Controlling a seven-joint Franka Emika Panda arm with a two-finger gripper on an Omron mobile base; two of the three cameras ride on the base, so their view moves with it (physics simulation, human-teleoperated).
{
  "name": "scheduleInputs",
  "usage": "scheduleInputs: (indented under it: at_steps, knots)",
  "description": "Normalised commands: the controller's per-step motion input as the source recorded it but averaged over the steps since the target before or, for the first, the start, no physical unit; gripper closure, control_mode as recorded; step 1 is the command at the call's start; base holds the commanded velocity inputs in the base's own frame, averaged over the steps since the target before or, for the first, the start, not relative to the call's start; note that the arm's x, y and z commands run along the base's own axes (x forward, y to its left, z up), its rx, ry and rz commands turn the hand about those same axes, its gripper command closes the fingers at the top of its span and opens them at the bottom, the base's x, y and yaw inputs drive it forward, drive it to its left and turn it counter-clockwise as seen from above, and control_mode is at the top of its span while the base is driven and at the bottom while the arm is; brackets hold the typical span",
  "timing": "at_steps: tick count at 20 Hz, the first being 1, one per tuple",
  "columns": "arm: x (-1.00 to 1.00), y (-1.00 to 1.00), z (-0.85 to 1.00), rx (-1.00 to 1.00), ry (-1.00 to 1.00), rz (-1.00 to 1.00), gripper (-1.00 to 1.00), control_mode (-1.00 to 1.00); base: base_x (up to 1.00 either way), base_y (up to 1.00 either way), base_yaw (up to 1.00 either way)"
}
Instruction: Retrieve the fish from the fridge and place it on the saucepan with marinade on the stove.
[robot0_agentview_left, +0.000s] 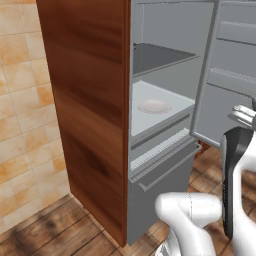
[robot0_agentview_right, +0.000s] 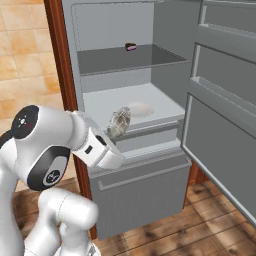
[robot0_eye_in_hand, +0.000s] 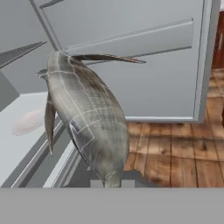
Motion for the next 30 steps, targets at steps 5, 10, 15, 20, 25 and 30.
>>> scheduleInputs:
  at_steps: [5,10,15,20,25,30]
  knots:
    - [-0.11,0.04,0.00,-0.02,-0.03,-0.02,1.00,1.00,-0.40,-0.10,-0.15]
    - [0.00,0.00,0.00,0.00,0.00,0.00,1.00,1.00,-0.73,-0.23,-0.38]
    - [0.00,0.00,0.00,0.00,0.00,0.00,1.00,1.00,-0.66,-0.23,-0.44]
    - [0.00,0.00,0.00,0.00,0.00,0.00,1.00,1.00,-0.66,-0.37,-0.37]
    - [0.00,0.00,0.00,0.00,0.00,0.00,1.00,1.00,-0.17,-0.16,-0.35]
    - [0.00,0.00,0.00,0.00,0.00,0.00,1.00,1.00,0.00,0.03,-0.34]
